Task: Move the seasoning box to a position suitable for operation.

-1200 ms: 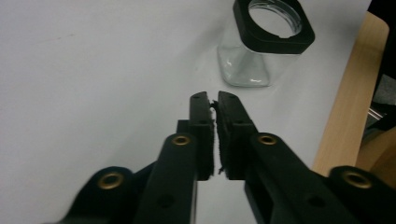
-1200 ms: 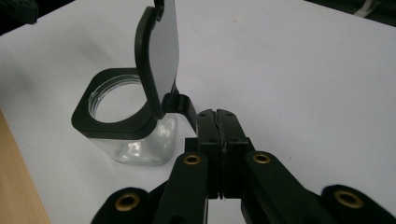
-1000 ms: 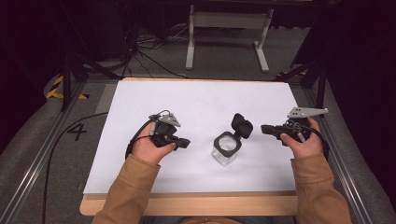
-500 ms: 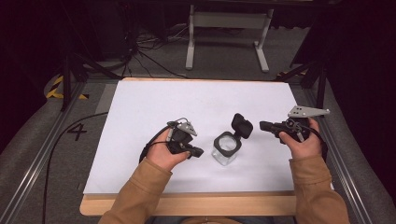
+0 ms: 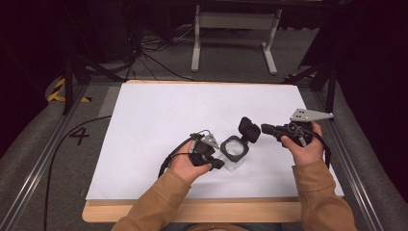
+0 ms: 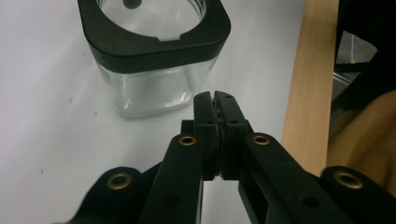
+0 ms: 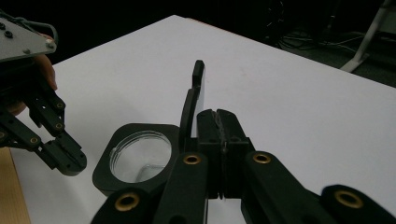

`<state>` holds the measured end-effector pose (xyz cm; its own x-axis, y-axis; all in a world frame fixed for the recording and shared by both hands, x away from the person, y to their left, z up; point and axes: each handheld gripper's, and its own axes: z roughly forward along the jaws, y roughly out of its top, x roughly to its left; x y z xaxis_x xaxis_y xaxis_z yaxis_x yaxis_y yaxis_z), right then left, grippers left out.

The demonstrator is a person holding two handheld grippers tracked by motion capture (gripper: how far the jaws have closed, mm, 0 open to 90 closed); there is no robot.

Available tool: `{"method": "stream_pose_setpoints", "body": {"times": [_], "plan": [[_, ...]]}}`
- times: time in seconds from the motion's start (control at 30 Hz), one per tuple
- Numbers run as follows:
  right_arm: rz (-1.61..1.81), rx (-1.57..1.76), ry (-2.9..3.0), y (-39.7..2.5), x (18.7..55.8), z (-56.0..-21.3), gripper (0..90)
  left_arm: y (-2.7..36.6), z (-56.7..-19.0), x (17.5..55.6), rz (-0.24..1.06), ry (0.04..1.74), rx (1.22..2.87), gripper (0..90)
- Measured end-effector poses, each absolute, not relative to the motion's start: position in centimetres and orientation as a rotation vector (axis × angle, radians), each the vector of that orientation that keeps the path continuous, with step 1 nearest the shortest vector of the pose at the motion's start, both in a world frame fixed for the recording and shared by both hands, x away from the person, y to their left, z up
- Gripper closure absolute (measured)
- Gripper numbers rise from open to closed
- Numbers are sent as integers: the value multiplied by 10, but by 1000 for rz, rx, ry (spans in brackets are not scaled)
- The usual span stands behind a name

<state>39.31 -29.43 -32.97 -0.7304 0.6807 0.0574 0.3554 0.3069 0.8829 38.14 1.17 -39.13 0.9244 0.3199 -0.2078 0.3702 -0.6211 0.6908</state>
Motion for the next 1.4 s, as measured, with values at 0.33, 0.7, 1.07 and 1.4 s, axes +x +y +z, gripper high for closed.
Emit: {"method": "stream_pose_setpoints", "body": {"times": [0.33, 0.7, 1.07, 1.4], "plan": [[1402, 892, 2249, -288, 391, -325, 900, 6, -392, 381, -71, 474, 2253, 897], [1397, 853, 2276, -279, 386, -322, 900, 2, -395, 381, -69, 476, 2256, 899], [1334, 765, 2427, -249, 381, -334, 900, 2, -396, 382, -81, 471, 2255, 899], [1205, 713, 2577, -227, 381, -353, 900, 7, -394, 383, -103, 488, 2249, 898]]}}
